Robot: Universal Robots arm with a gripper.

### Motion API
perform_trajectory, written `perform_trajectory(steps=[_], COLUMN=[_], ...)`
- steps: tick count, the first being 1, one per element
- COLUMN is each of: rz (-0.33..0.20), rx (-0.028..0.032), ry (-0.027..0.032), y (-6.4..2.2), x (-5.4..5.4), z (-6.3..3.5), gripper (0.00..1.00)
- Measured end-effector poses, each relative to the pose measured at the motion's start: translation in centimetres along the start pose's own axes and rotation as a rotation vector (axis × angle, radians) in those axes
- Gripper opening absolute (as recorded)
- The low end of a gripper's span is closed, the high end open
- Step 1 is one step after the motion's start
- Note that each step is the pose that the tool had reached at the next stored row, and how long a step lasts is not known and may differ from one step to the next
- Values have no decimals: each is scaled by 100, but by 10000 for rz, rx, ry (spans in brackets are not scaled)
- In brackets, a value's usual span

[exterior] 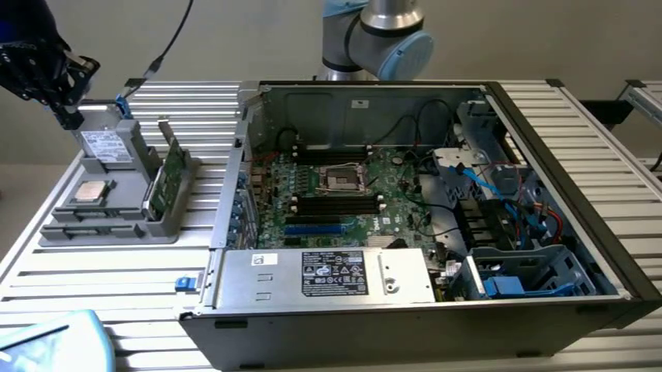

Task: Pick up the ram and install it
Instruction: 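Reach for the ram, then pick up the ram and move it above insertion slot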

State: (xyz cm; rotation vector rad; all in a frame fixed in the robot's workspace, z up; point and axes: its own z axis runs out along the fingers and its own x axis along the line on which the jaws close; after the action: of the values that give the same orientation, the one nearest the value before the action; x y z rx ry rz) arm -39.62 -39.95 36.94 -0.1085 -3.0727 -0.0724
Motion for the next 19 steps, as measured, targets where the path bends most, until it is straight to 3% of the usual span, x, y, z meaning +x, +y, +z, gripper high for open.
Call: perform_trajectory(steps=[5, 19], rz=[4, 4], rx=[8, 8], ry=[120, 123], y=[-96, -104], x=[30, 30], z=[23, 22], gripper=[11, 11])
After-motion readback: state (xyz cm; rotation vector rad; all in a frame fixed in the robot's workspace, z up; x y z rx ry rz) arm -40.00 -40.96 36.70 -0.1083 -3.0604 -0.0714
